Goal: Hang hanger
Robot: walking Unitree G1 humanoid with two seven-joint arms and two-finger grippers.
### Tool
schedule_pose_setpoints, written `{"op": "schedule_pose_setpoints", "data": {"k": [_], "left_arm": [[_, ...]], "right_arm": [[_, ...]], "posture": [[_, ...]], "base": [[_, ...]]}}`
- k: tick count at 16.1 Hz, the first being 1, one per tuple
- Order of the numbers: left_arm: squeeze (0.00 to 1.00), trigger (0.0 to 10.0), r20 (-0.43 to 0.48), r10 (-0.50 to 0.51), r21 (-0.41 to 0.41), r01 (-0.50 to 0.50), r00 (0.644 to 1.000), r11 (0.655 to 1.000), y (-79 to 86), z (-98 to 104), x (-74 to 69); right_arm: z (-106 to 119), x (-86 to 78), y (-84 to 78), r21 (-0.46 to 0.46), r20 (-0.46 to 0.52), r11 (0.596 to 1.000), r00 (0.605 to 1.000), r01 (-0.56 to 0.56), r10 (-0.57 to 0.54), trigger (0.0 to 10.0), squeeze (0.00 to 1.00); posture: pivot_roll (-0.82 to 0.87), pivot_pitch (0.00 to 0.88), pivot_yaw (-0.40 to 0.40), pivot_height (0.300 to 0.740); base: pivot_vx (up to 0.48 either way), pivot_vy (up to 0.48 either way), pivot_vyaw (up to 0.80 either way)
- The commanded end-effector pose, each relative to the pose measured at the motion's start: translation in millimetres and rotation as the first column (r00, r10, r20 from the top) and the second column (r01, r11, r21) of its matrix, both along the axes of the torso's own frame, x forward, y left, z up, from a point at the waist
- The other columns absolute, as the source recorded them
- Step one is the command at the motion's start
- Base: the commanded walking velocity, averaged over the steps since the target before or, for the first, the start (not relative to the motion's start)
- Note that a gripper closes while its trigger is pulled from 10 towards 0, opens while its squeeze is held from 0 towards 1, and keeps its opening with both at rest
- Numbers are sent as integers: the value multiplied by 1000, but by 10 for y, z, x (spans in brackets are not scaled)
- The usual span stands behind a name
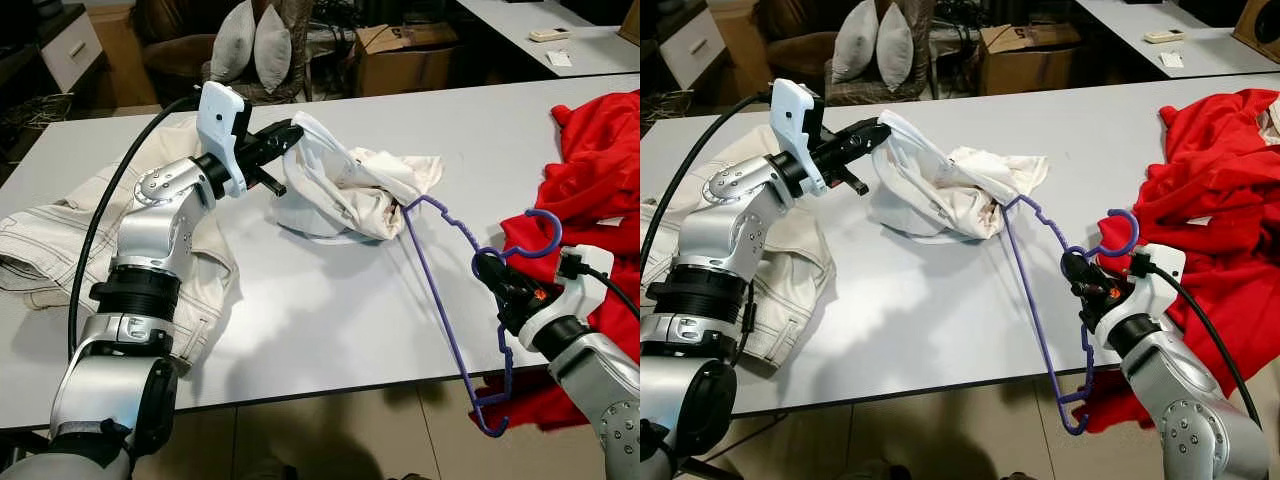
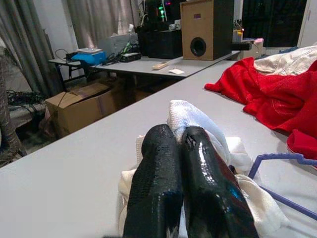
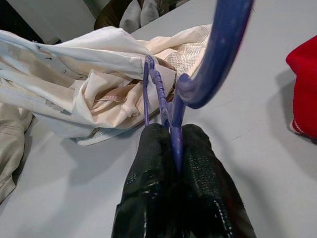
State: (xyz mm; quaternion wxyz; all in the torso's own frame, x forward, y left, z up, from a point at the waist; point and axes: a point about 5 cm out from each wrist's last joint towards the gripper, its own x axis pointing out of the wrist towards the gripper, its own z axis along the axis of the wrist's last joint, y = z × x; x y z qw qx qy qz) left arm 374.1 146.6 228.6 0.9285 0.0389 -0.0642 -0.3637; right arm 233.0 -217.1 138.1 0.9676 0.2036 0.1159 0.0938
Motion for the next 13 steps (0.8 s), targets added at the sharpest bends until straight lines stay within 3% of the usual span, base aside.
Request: {"op": "schedule_pose_setpoints", "data": {"k": [1, 8, 9, 10, 13], "left_arm": [[0, 0, 35, 11, 14, -11, 999, 1000, 22, 96, 0], [0, 0, 35, 11, 14, -11, 999, 1000, 22, 96, 0], [0, 0, -23, -22, 29, 23, 999, 999, -115, -69, -126], [0, 0, -37, -32, 36, 33, 999, 999, -152, -116, -156], [0, 0, -37, -19, 81, 22, 999, 996, -179, -202, -165]], "right_arm": [[16, 8, -8, -7, -4, 1000, 1000, 9, -9, 10000, 0], [16, 8, -8, -7, -4, 1000, 1000, 9, -9, 10000, 0], [264, 128, 200, 8, 141, 988, 979, -152, 149, 10000, 0], [340, 164, 263, 7, 186, 980, 963, -201, 196, 10000, 0], [386, 127, 373, -17, 199, 942, 922, -336, 332, 10000, 0]], "posture": [[-58, 0, 68, 740], [-58, 0, 68, 740], [-36, 0, 45, 740], [-34, 0, 38, 740], [-33, 0, 33, 740]], "base": [[0, 0, 0], [0, 0, 0], [0, 0, 0], [0, 0, 0], [0, 0, 0]]}}
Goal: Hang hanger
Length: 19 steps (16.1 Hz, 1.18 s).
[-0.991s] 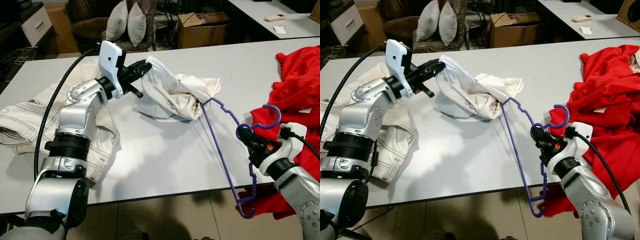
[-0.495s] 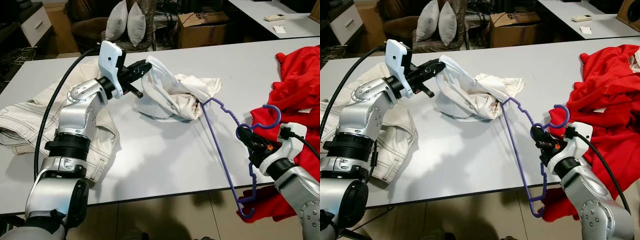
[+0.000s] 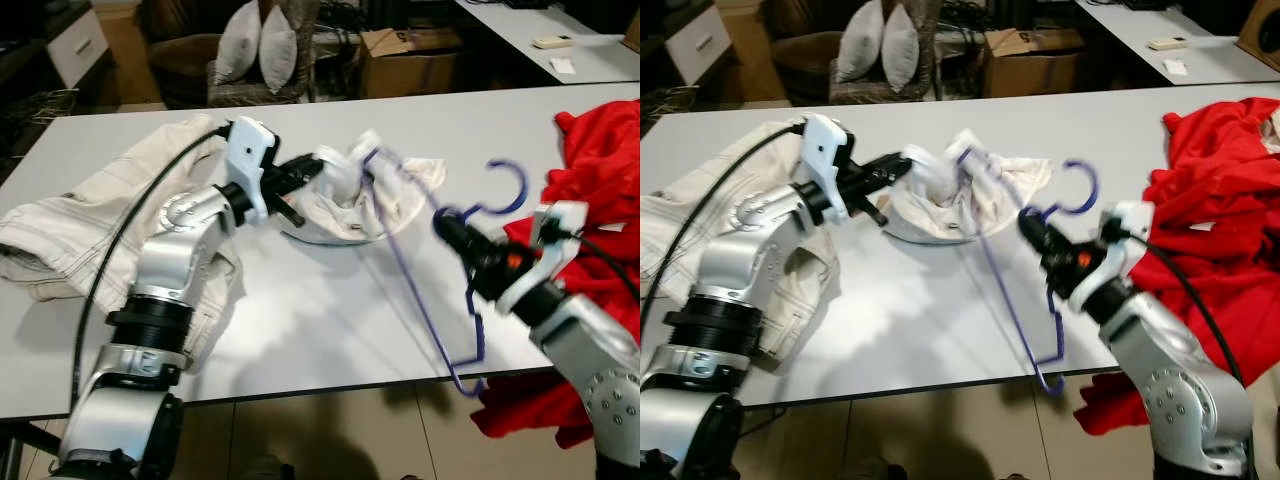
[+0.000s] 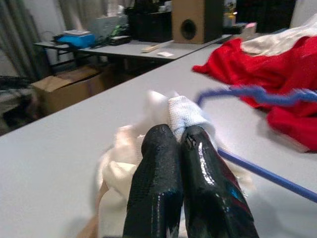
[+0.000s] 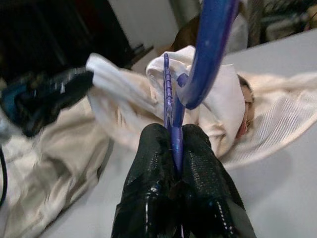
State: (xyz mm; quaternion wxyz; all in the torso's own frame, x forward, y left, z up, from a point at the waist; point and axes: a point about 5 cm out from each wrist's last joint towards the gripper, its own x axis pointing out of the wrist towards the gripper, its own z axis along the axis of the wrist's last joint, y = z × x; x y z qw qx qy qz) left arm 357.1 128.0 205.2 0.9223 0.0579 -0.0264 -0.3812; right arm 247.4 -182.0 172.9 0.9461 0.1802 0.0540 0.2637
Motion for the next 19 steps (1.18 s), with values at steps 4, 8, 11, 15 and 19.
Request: {"op": "schedule_pose_setpoints", "data": {"k": [4, 8, 11, 15, 19], "left_arm": [[0, 0, 80, -7, -46, 11, 997, 999, -62, 125, -81], [0, 0, 166, -23, -212, 59, 986, 975, -13, 442, -146], [0, 0, 158, -93, -174, 120, 983, 977, -15, 404, -241], [0, 0, 49, -94, 59, 91, 994, 994, -72, 20, -277], [0, 0, 50, -141, 57, 138, 989, 989, -331, -9, -306]], "right_arm": [[-105, 81, -54, -44, -106, 999, 994, 6, -10, 10000, 0], [-259, 160, -134, -46, -193, 996, 977, 80, -88, 10000, 0], [-159, 288, -290, 44, -159, 973, 963, 228, -219, 10000, 0], [157, 377, -298, 460, -83, 859, 974, 223, -209, 10000, 0], [-106, 526, -174, 565, -303, 749, 932, 345, -201, 10000, 0]], "posture": [[-36, 0, 20, 740], [-24, 0, -2, 740], [-20, 0, -6, 740], [-13, 0, -6, 740], [-12, 0, -1, 740]], "base": [[0, 0, 0], [0, 0, 0], [0, 0, 0], [0, 0, 0], [0, 0, 0]]}}
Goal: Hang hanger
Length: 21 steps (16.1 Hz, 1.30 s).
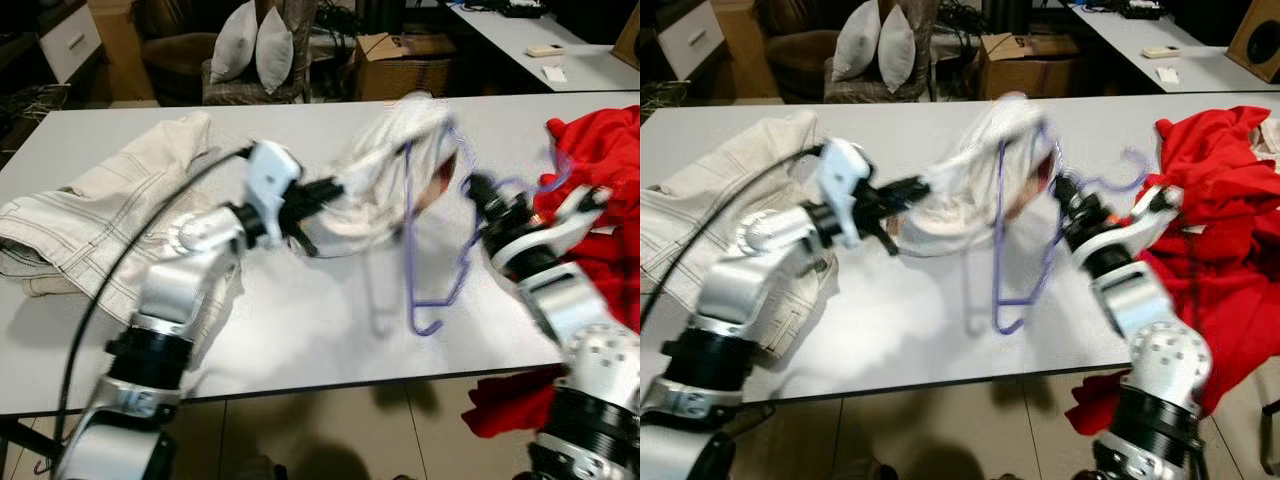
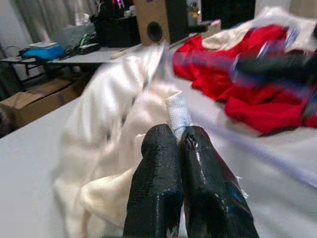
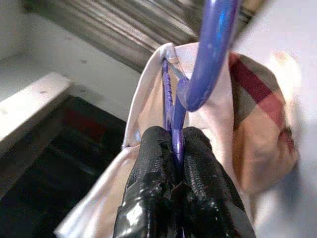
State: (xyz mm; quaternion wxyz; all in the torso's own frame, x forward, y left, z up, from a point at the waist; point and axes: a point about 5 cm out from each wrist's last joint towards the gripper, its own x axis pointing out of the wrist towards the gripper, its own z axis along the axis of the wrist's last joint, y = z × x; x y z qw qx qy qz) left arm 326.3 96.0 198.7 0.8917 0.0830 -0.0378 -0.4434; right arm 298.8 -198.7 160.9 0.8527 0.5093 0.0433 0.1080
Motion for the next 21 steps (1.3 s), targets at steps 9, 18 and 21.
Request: {"op": "schedule_pose_setpoints", "data": {"k": [9, 18, 21], "left_arm": [[0, 0, -100, -142, 81, 151, 985, 985, -108, -128, -186], [0, 0, -140, -412, -232, 375, 900, 897, -446, 226, -399], [0, 0, -133, -517, -361, 445, 845, 820, -522, 416, -449]], "right_arm": [[73, 399, -198, 329, -113, 894, 953, 304, -282, 10000, 0], [73, 703, 64, 314, -184, 884, 936, 346, -301, 10000, 0], [58, 738, 142, 282, -191, 897, 936, 341, -296, 10000, 0]], "posture": [[12, 0, -11, 740], [36, 0, -19, 740], [38, 0, -20, 740]], "base": [[0, 0, 0], [0, 0, 0], [0, 0, 0]]}}
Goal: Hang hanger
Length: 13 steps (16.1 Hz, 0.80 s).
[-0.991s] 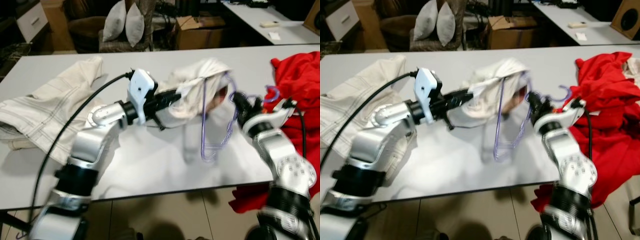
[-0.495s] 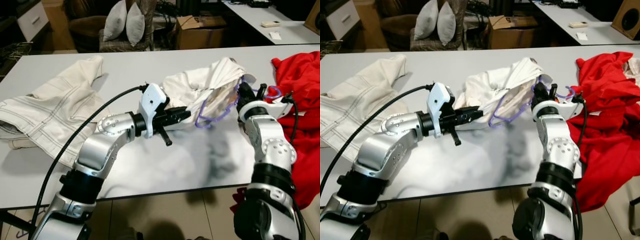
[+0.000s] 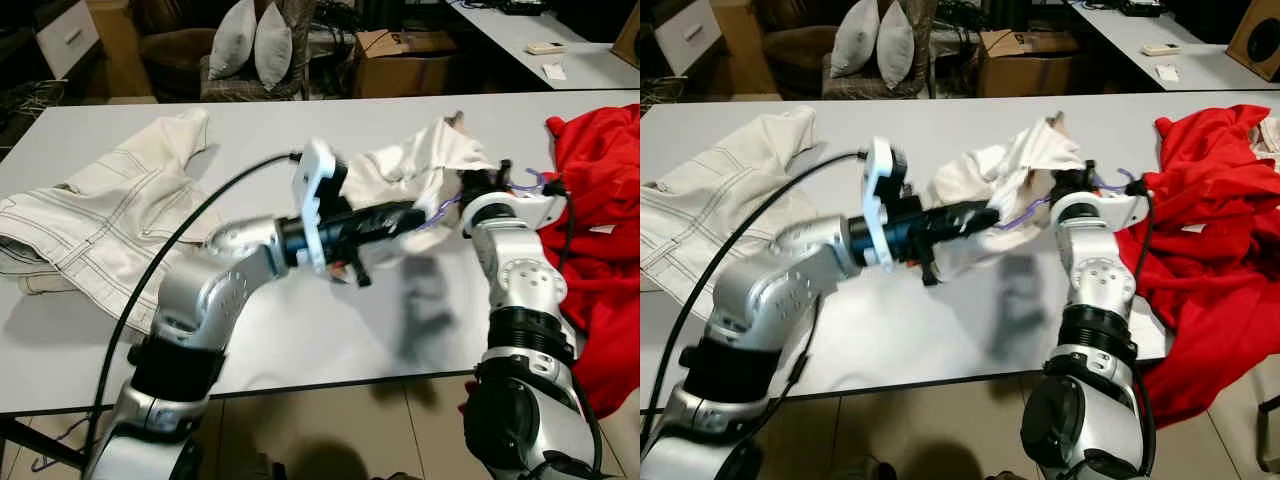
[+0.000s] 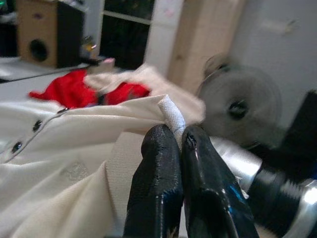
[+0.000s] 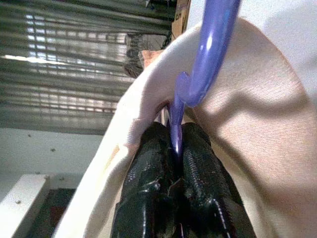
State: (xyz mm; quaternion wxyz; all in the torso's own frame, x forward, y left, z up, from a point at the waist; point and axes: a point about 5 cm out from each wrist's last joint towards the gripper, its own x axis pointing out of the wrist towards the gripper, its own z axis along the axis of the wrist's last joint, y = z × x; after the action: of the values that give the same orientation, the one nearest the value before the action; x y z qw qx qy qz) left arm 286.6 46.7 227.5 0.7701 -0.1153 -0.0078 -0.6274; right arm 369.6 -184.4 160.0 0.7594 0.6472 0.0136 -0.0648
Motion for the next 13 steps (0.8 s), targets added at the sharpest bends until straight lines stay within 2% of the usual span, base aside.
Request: {"op": "schedule_pose_setpoints", "data": {"k": [1, 2, 3, 5, 6, 7, 8, 9, 11, 12, 13], "left_arm": [[0, 0, 5, -75, -57, 75, 997, 996, -29, 145, -65], [0, 0, -17, -73, -88, 71, 997, 994, -23, 180, -61], [0, 0, -19, -10, -97, 9, 1000, 995, -15, 191, 2], [0, 0, 4, 160, -62, -159, 987, 985, 14, 175, 183], [0, 0, 7, 203, -52, -203, 979, 978, 27, 170, 228], [0, 0, 37, 302, 1, -303, 952, 953, 82, 140, 330], [0, 0, 44, 344, 19, -345, 938, 938, 117, 126, 373], [0, 0, 70, 458, 46, -462, 886, 886, 245, 111, 493], [0, 0, 68, 531, 49, -535, 844, 844, 371, 120, 581], [0, 0, 82, 581, 63, -586, 810, 808, 472, 116, 648], [0, 0, 90, 575, 68, -581, 813, 811, 500, 120, 651]], "right_arm": [[65, 33, 4, -12, 15, 1000, 1000, 15, -15, 10000, 0], [60, 40, 18, -10, 8, 1000, 1000, 18, -18, 10000, 0], [62, 39, 57, -12, 6, 1000, 1000, 6, -6, 10000, 0], [67, 12, 220, -86, -2, 992, 996, -93, 93, 10000, 0], [69, 1, 255, -101, -5, 988, 993, -117, 117, 10000, 0], [101, -35, 313, -128, -2, 978, 986, -166, 167, 10000, 0], [126, -61, 336, -145, 0, 971, 981, -190, 192, 10000, 0], [196, -167, 375, -185, 7, 951, 967, -248, 254, 10000, 0], [231, -270, 364, -198, 8, 942, 961, -271, 278, 10000, 0], [270, -352, 326, -208, 12, 940, 960, -272, 281, 10000, 0], [288, -394, 297, -211, 11, 940, 961, -268, 276, 10000, 0]], "posture": [[36, 0, -19, 740], [34, 0, -17, 740], [32, 0, -18, 740], [37, 0, -25, 740], [37, 0, -25, 740], [37, 0, -25, 740], [39, 0, -27, 740], [37, 0, -24, 740], [35, 0, -19, 740], [32, 0, -16, 740], [30, 0, -14, 740]], "base": [[0, 0, 0], [0, 0, 0], [0, 0, 0], [0, 0, 0], [0, 0, 0], [0, 0, 0], [0, 0, 0], [0, 0, 0], [0, 0, 0], [0, 0, 0], [0, 0, 0]]}}
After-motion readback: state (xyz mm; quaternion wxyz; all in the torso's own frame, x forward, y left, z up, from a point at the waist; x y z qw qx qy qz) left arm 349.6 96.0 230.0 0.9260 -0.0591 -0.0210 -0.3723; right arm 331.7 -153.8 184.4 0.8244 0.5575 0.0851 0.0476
